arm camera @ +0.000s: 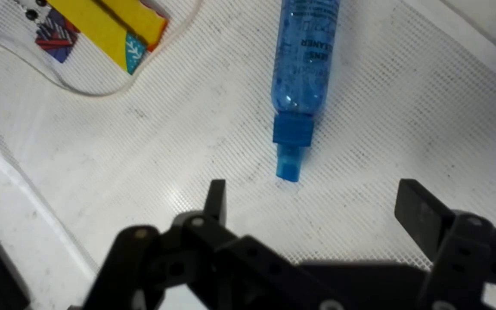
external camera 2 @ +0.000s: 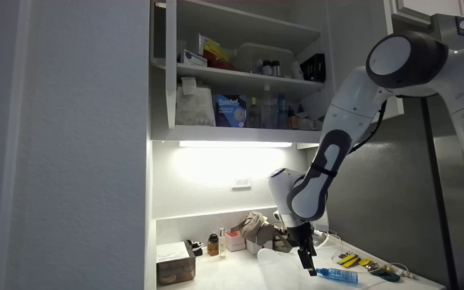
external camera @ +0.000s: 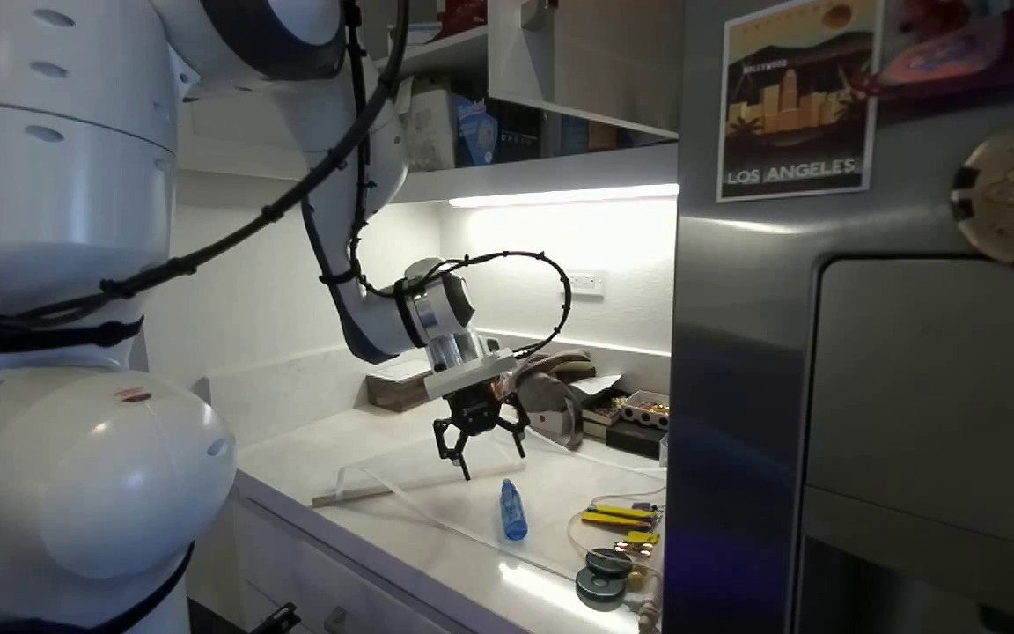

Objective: Place the blue bottle on the bottom shelf of the open upper cabinet

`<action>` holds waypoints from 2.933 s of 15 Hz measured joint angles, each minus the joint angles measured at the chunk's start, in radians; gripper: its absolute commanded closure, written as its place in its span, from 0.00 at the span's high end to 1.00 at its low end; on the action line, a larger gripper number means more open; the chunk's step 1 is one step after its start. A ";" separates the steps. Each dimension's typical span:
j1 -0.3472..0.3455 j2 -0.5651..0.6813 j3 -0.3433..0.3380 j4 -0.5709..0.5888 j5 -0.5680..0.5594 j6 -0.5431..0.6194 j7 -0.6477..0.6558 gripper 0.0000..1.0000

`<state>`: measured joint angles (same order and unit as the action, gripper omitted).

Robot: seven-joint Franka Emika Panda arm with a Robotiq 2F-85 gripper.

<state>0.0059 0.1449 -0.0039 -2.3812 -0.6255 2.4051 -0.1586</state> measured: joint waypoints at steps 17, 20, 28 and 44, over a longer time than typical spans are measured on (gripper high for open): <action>0.029 0.231 0.000 0.256 0.052 -0.354 0.125 1.00; 0.027 0.263 0.000 0.305 0.078 -0.399 0.069 1.00; -0.001 0.345 0.000 0.440 0.136 -0.533 -0.139 1.00; 0.035 0.426 0.037 0.565 0.138 -0.699 -0.153 0.77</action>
<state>0.0408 0.5711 0.0331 -1.8163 -0.4874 1.7058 -0.3119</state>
